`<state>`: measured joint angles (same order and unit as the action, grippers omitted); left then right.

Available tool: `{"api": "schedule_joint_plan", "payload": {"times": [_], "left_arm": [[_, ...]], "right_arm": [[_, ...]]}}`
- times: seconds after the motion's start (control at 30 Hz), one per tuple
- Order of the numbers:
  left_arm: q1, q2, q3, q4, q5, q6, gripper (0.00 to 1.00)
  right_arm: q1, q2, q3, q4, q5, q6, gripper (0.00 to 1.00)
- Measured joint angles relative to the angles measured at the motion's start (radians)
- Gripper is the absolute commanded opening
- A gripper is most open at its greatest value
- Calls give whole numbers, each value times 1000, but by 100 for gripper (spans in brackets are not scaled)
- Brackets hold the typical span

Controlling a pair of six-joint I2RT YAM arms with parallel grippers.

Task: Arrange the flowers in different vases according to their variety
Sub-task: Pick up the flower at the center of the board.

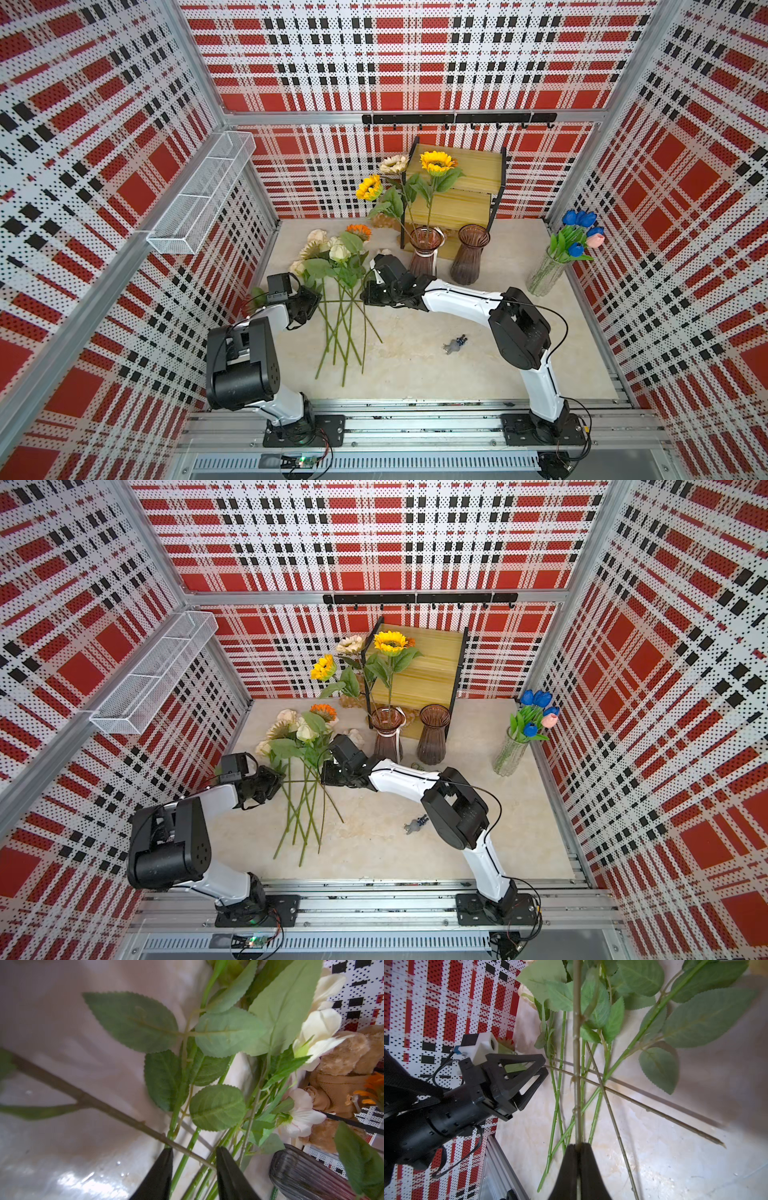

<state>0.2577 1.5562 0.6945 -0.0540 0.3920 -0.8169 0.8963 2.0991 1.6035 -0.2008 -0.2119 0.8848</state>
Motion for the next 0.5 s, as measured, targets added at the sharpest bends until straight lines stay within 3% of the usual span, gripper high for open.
{"api": "schedule_joint_plan", "payload": {"times": [0.5], "left_arm": [[-81, 70, 8, 50, -6, -47, 29]], "right_arm": [[-2, -13, -35, -36, 48, -25, 0]]}}
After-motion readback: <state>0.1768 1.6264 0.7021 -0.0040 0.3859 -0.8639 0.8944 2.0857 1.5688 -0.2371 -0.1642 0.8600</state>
